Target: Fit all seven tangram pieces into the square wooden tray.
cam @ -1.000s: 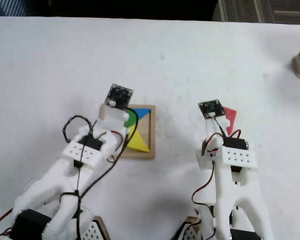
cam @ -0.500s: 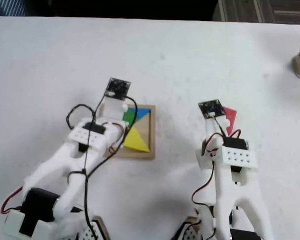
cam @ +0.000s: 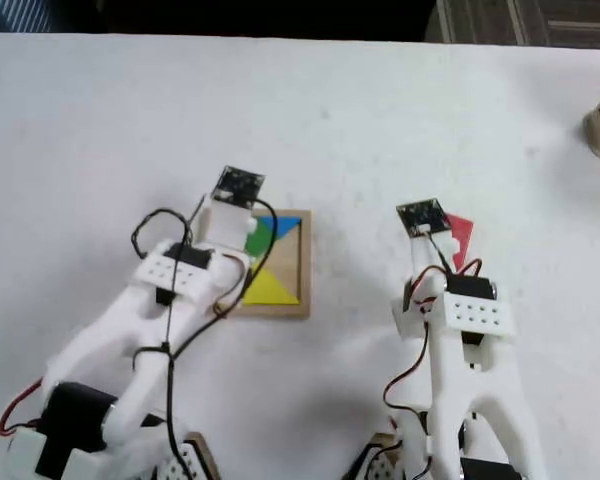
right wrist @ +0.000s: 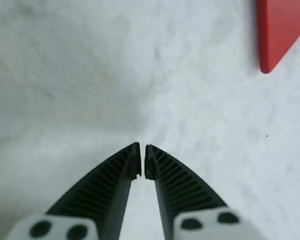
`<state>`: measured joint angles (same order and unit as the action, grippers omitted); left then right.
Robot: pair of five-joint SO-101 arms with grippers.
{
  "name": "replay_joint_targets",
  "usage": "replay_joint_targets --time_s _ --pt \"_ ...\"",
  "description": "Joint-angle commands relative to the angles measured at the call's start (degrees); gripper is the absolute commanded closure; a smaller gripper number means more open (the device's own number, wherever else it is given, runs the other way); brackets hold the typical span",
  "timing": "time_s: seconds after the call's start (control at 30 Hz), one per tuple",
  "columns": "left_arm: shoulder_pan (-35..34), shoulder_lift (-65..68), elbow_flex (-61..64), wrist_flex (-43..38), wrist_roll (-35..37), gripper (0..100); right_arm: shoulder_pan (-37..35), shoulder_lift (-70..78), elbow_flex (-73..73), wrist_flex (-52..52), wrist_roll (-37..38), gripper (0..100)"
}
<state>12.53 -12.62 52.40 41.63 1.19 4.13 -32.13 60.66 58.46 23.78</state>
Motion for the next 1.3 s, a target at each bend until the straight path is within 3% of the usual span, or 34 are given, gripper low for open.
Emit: replay_joint_targets --time_s 0.0,0.13,0.3,0.47,0.6,0.8,0.93,1.27 --pt "-0.3 -5.9 0.5 -1.4 -5.3 98 0.2 -1.7 -0.4 -0.7 0.7 97.8" --pt "0.0 -11.6 4.7 -4.7 -5.5 98 0.2 -1.7 -0.4 -0.7 0.7 97.8" --pt "6.5 -20.9 13.0 -9.0 -5.8 98 0.2 -1.7 -0.4 -0.7 0.7 97.8" --pt "8.0 -24.6 15.7 -14.5 -4.7 98 0.2 -1.7 -0.4 -0.7 0.6 97.8" --pt "9.7 -18.2 11.2 -14.9 1.0 98 0.2 -1.7 -0.4 -0.7 0.6 97.8" --pt "17.1 -2.4 0.5 -15.0 1.1 98 0.2 -1.7 -0.4 -0.7 0.6 97.8" --pt "18.3 7.3 -6.2 -14.4 1.1 98 0.5 -1.7 -0.4 -0.7 0.6 97.8" --pt "17.5 11.7 -11.8 1.0 1.1 98 0.2 -1.7 -0.4 -0.7 0.6 97.8"
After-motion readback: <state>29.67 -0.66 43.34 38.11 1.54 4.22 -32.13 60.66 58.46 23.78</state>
